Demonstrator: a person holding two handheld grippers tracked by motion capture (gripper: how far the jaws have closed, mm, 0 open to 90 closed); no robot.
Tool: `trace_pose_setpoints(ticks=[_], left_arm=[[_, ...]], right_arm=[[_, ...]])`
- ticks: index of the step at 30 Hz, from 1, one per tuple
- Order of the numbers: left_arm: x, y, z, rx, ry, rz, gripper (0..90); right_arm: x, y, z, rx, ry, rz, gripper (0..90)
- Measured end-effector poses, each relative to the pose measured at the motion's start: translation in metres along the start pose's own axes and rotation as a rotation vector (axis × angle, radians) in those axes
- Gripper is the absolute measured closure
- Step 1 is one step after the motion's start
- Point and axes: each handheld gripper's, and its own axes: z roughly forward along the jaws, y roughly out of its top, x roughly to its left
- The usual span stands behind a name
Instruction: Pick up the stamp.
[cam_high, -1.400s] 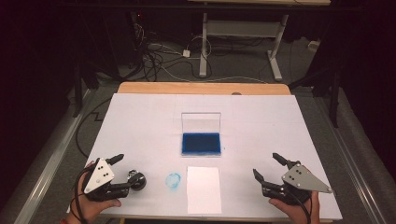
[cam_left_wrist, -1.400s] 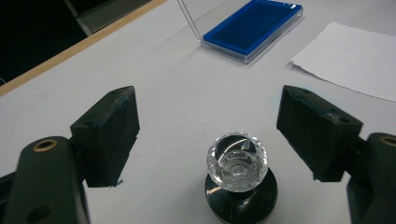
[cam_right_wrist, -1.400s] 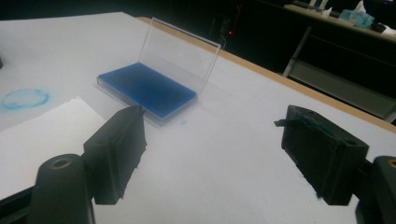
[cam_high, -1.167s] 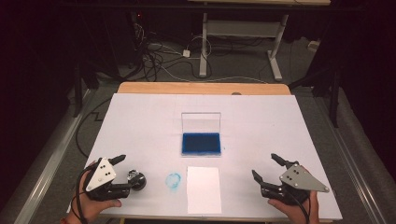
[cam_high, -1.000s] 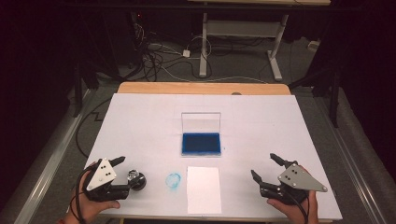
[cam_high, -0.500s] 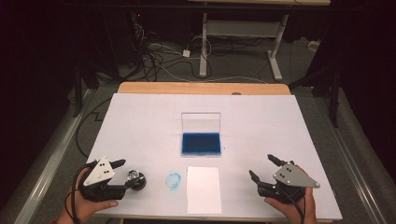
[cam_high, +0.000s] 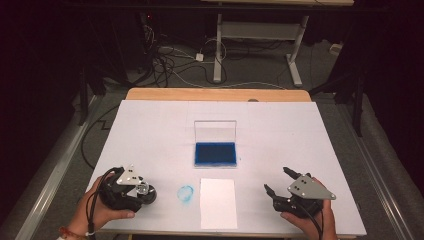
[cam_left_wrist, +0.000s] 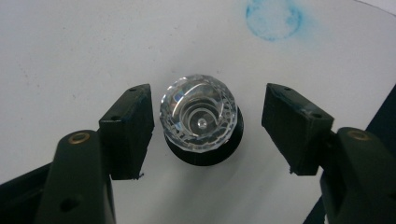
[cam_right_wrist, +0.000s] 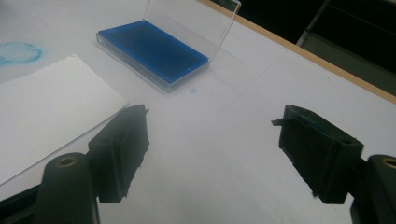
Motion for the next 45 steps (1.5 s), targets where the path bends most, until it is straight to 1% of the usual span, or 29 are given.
trace_pose_setpoints(ticks=[1,2,3,5,6,7,8,9,13,19,22,26,31,38,41,42,45], left_arm=[[0.0014,0.0033,0.0016,0.017,-0.007,-0.003,34.5],[0.0020,0.0047,0.0024,0.025,-0.001,-0.004,35.3],[0.0029,0.0057,0.0031,0.027,0.008,-0.010,36.7],[0.0041,0.0062,0.0040,0.032,0.004,-0.012,40.3],[0.0056,0.0059,0.0054,0.036,-0.005,-0.016,40.4],[0.0056,0.0059,0.0054,0.036,-0.005,-0.016,41.2],[0.0071,0.0049,0.0064,0.044,-0.017,-0.018,43.4],[0.0079,0.0046,0.0069,0.051,-0.015,-0.019,43.5],[0.0089,0.0040,0.0078,0.056,-0.022,-0.021,43.7],[0.0106,0.0037,0.0078,0.046,-0.025,-0.030,49.7],[0.0092,0.0038,0.0074,0.035,-0.025,-0.019,53.4],[0.0079,0.0042,0.0076,0.038,-0.018,-0.007,54.1],[0.0080,0.0033,0.0081,0.032,-0.019,-0.010,54.3],[0.0059,0.0032,0.0083,0.027,-0.005,-0.001,54.5],[0.0067,0.0013,0.0083,0.015,-0.009,-0.002,54.5],[0.0076,-0.0013,0.0084,-0.004,-0.016,-0.008,54.5],[0.0077,-0.0027,0.0080,-0.012,-0.015,-0.006,54.5]], right_arm=[[0.0002,-0.0001,0.0002,0.001,0.002,-0.002,24.1],[0.0004,0.0000,0.0004,0.002,0.002,-0.002,24.1],[0.0005,0.0000,0.0006,0.002,0.002,-0.003,24.1],[0.0007,0.0000,0.0012,0.002,0.005,-0.002,24.1],[0.0010,0.0000,0.0013,0.004,0.007,-0.003,24.1],[0.0010,0.0000,0.0013,0.004,0.007,-0.003,24.1],[0.0015,0.0001,0.0011,0.005,0.010,-0.010,24.2],[0.0016,0.0001,0.0012,0.004,0.009,-0.010,24.2],[0.0018,0.0000,0.0017,0.002,0.015,-0.007,24.2],[0.0026,0.0002,0.0019,0.007,0.015,-0.013,24.5],[0.0027,0.0000,0.0021,0.009,0.015,-0.016,24.6],[0.0033,0.0000,0.0025,0.012,0.018,-0.016,24.9],[0.0044,-0.0002,0.0033,0.019,0.022,-0.024,25.1],[0.0044,-0.0003,0.0035,0.023,0.023,-0.026,25.3],[0.0043,-0.0003,0.0036,0.025,0.017,-0.026,25.2],[0.0042,-0.0002,0.0034,0.023,0.015,-0.027,25.2],[0.0036,-0.0002,0.0030,0.021,0.015,-0.026,25.2]])
